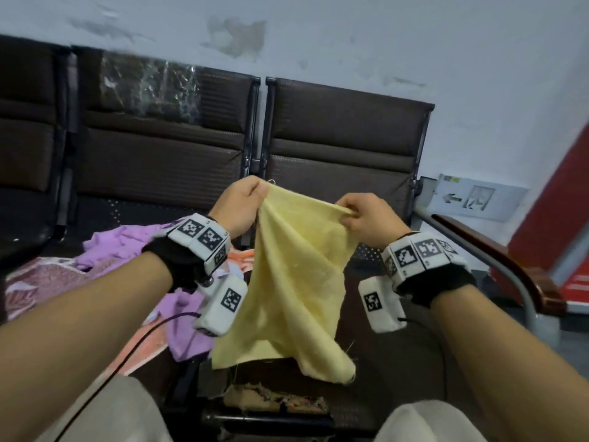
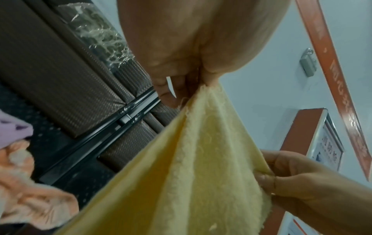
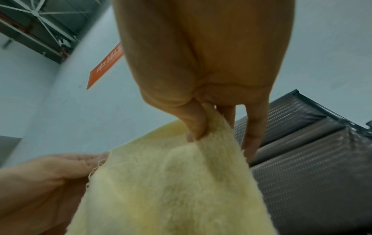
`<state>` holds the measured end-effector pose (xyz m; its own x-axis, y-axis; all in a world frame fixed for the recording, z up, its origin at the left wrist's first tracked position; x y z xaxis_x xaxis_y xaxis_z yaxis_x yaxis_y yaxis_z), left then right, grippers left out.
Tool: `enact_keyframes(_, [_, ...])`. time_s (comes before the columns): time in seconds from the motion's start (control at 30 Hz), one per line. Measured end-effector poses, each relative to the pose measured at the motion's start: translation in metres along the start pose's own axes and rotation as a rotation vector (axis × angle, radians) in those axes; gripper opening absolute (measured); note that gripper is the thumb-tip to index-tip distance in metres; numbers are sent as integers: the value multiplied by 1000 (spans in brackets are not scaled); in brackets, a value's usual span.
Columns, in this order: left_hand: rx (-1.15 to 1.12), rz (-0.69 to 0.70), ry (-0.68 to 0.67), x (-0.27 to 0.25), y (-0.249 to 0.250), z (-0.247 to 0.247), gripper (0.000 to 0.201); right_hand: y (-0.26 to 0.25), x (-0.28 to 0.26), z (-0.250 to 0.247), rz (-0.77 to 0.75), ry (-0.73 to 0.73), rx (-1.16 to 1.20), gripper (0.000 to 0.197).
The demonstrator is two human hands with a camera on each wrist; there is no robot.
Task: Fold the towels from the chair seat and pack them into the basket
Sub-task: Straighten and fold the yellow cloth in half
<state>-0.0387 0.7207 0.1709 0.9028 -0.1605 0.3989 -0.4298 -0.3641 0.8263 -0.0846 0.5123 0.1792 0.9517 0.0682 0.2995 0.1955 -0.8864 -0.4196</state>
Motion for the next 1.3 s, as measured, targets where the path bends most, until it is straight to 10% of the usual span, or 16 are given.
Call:
enact_keyframes(0.47, [-141, -18, 184, 53, 41, -23, 30, 2, 31, -63, 44, 480, 378, 8])
enact_keyframes(0.93, [-17, -325, -11, -174, -97, 61, 25, 72, -169, 110, 343, 319, 559, 16])
enact_keyframes(1.3, [107, -399, -107, -136, -148, 93, 21, 117, -137, 161, 462, 52, 391, 9])
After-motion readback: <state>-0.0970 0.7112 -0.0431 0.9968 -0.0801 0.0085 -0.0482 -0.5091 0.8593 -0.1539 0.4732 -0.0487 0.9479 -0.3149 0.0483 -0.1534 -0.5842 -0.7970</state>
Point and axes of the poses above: each hand's wrist, its own x-axis towards the middle knuckle, its own z-axis out of the palm, y = z × x, the point moved 9 cm from there along x, towards the middle knuckle, and after that the axes turned 3 degrees about -z, right-handed, at the moved point
